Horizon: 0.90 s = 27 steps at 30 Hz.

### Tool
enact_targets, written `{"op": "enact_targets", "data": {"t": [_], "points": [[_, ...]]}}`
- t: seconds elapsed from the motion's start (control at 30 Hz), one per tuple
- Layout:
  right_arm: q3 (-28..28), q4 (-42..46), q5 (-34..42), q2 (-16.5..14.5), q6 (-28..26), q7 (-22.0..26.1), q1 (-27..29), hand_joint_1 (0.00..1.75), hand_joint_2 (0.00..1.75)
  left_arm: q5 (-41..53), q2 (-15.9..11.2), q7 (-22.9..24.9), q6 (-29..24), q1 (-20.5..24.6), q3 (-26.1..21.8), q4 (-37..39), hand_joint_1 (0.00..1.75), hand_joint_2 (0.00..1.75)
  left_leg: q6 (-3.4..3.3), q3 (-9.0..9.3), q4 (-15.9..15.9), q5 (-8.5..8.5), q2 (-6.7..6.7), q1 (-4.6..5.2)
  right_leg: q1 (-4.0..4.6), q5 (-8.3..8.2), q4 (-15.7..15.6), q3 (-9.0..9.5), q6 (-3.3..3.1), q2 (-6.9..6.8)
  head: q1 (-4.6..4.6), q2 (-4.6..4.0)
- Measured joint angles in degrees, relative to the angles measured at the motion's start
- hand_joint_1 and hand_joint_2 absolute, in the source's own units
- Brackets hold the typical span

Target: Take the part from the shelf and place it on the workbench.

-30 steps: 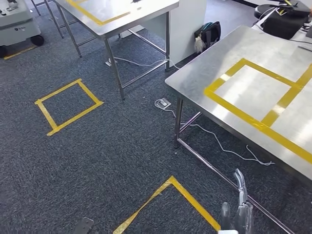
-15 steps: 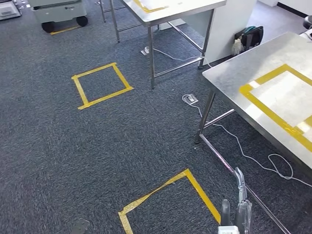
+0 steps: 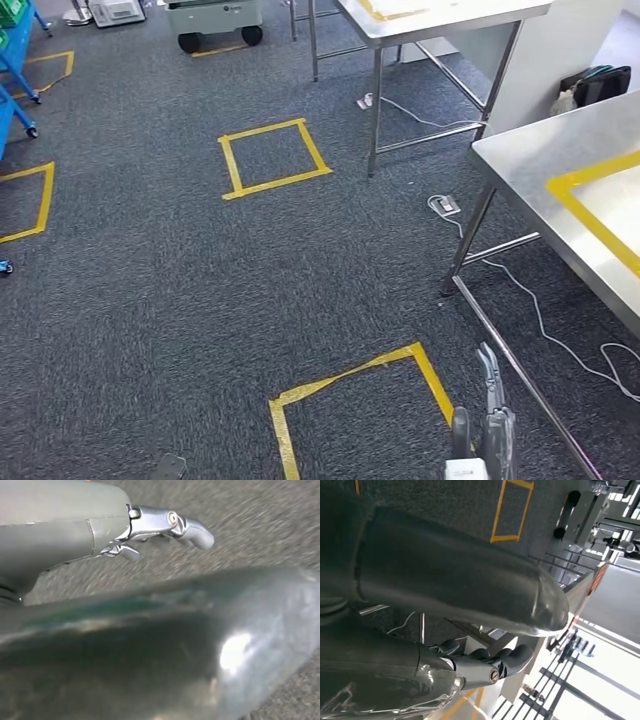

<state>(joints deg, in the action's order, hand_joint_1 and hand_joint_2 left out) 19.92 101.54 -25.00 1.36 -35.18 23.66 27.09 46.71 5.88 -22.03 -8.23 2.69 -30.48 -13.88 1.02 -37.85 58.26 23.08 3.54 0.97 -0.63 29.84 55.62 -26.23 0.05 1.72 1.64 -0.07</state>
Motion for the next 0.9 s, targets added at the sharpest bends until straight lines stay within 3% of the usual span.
{"op": "enact_targets", "data": {"t": [0.07, 0.1, 0.13, 0.17, 0.2, 0.3, 0.33, 0.4, 0.43, 0.5, 0.57, 0.6, 0.63, 0.67, 0.7, 0.77, 0.83, 0.9], "points": [[0.02, -0.06, 0.19, 0.10, -0.01, -0.13, 0.13, 0.00, 0.00, -0.04, 0.21, -0.10, 0.06, 0.03, -0.12, 0.00, 0.00, 0.00, 0.57, -2.44, 7.73, 5.69, -2.31, -0.34, 0.16, -0.82, 0.02, -1.08, -0.33, -1.76, 0.27, 0.00], [0.03, -0.13, 0.34, 0.16, -0.01, -0.23, 0.16, 0.00, 0.00, -0.09, 0.28, -0.16, 0.12, 0.02, -0.21, 0.01, 0.00, 0.00, 0.80, -3.33, 11.45, 7.14, -2.65, -0.58, 0.20, -1.19, 0.04, -1.60, -0.26, -2.69, 0.27, 0.00], [0.03, -0.20, 0.52, 0.22, -0.02, -0.35, 0.16, 0.00, 0.00, -0.18, 0.34, -0.20, 0.18, -0.06, -0.32, 0.01, 0.00, 0.00, 1.00, -3.46, 13.77, 7.28, -2.79, -0.82, 0.21, -1.51, 0.07, -2.05, -0.15, -3.62, 0.27, 0.00], [0.03, -0.28, 0.65, 0.29, -0.02, -0.45, 0.14, 0.00, 0.00, -0.30, 0.38, -0.22, 0.24, -0.19, -0.44, 0.02, 0.00, 0.00, 1.14, -2.58, 13.96, 6.40, -2.91, -1.02, 0.19, -1.76, 0.10, -2.34, 0.01, -4.48, 0.28, 0.00], [0.03, -0.36, 0.78, 0.37, -0.03, -0.57, 0.12, 0.00, 0.00, -0.39, 0.41, -0.21, 0.25, -0.32, -0.56, 0.02, 0.00, 0.00, 1.24, -0.56, 11.76, 5.05, -3.28, -1.18, 0.17, -1.97, 0.12, -2.47, 0.20, -5.27, 0.28, 0.00], [0.03, -0.51, 0.97, 0.68, -0.18, -1.08, 0.07, 0.00, 0.00, -0.54, 0.52, -0.15, 0.15, -0.40, -0.83, 0.02, 0.00, 0.00, 1.05, 7.83, -0.43, 2.68, -6.95, -1.10, 0.34, -2.33, 0.44, -2.64, 0.97, -7.39, 0.32, 0.00], [0.02, -0.54, 1.07, 0.81, -0.26, -1.28, 0.03, 0.00, 0.00, -0.58, 0.55, -0.09, 0.04, -0.37, -0.89, 0.02, 0.00, 0.00, 0.75, 9.19, -2.76, 2.73, -7.76, -0.92, 0.44, -2.42, 0.59, -2.74, 1.27, -8.06, 0.36, 0.00], [0.01, -0.61, 1.38, 1.02, -0.39, -1.64, -0.12, 0.00, 0.00, -0.67, 0.57, 0.08, -0.20, -0.47, -1.11, 0.03, 0.00, 0.00, -0.05, 9.29, -3.83, 3.08, -7.15, -0.67, 0.46, -2.52, 0.73, -2.76, 1.94, -9.24, 0.34, 0.00], [0.00, -0.63, 1.56, 1.14, -0.43, -1.74, -0.24, 0.00, 0.00, -0.69, 0.62, 0.14, -0.28, -0.59, -1.23, 0.04, 0.00, 0.00, -0.42, 9.14, -3.98, 3.04, -6.53, -0.74, 0.36, -2.18, 1.07, -2.97, 2.29, -8.77, 0.34, 0.00], [-0.01, -0.73, 1.83, 1.43, -0.48, -1.90, -0.34, 0.00, 0.00, -0.62, 0.61, 0.33, -0.31, -0.68, -1.48, 0.04, 0.00, 0.00, -1.26, 8.93, -4.17, 2.70, -5.28, -0.91, 0.15, 0.14, 4.73, -4.65, 2.78, -5.67, 0.17, 0.00], [-0.02, -1.02, 1.94, 1.64, -0.50, -2.05, -0.23, 0.00, 0.00, -0.43, 0.59, 0.73, -0.15, -0.54, -1.66, 0.05, 0.00, 0.00, -1.88, 8.60, -4.18, 2.39, -3.95, -0.77, 0.10, 3.85, 12.74, -8.40, 2.81, -2.52, -0.02, 0.00], [-0.04, -1.24, 1.93, 1.70, -0.51, -2.14, -0.16, 0.00, 0.00, -0.32, 0.60, 0.94, -0.06, -0.52, -1.71, 0.07, 0.00, 0.00, -2.08, 8.45, -4.18, 2.25, -3.21, -0.61, 0.14, 5.08, 16.43, -10.19, 2.74, -2.00, -0.06, 0.00], [-0.06, -1.46, 1.83, 1.75, -0.52, -2.18, -0.13, 0.00, 0.00, -0.22, 0.61, 1.14, 0.02, -0.58, -1.74, 0.09, 0.00, 0.00, -2.20, 8.36, -4.16, 2.14, -2.46, -0.45, 0.19, 5.31, 18.38, -11.20, 2.64, -1.82, -0.09, 0.00], [-0.09, -1.67, 1.68, 1.79, -0.57, -2.24, -0.13, 0.00, 0.00, -0.13, 0.60, 1.28, 0.04, -0.70, -1.78, 0.12, 0.00, 0.00, -2.26, 8.34, -4.15, 2.04, -1.66, -0.30, 0.22, 4.32, 17.93, -11.06, 2.47, -1.71, -0.12, 0.00], [-0.10, -1.86, 1.51, 1.81, -0.62, -2.28, -0.14, 0.00, 0.00, 0.02, 0.60, 1.37, 0.04, -0.81, -1.81, 0.15, 0.00, 0.00, -2.25, 8.35, -4.11, 1.95, -0.82, -0.20, 0.23, 2.41, 15.21, -9.80, 2.25, -1.43, -0.12, 0.00], [-0.11, -2.16, 1.16, 1.81, -0.73, -2.34, -0.18, 0.00, 0.00, 0.40, 0.55, 1.42, 0.01, -0.81, -1.85, 0.17, 0.00, 0.00, -2.05, 8.23, -3.81, 1.84, 0.77, -0.04, 0.10, -1.41, 6.75, -5.75, 1.90, 0.77, -0.10, 0.00], [-0.10, -2.39, 0.86, 1.80, -0.90, -2.32, -0.25, 0.00, 0.00, 0.77, 0.48, 1.38, 0.00, -0.65, -1.88, 0.17, 0.00, 0.00, -1.63, 7.58, -3.32, 1.66, 2.11, -0.06, -0.04, -2.43, 2.02, -3.44, 1.79, 2.74, -0.08, 0.00], [-0.13, -2.52, 0.56, 1.80, -1.05, -2.30, -0.27, 0.00, 0.00, 1.02, 0.36, 1.32, 0.16, -0.70, -1.98, 0.17, 0.00, 0.00, -0.95, 6.71, -3.11, 1.25, 3.32, -0.28, 0.03, -2.34, 1.60, -3.32, 1.52, 2.27, -0.09, 0.00]]}}
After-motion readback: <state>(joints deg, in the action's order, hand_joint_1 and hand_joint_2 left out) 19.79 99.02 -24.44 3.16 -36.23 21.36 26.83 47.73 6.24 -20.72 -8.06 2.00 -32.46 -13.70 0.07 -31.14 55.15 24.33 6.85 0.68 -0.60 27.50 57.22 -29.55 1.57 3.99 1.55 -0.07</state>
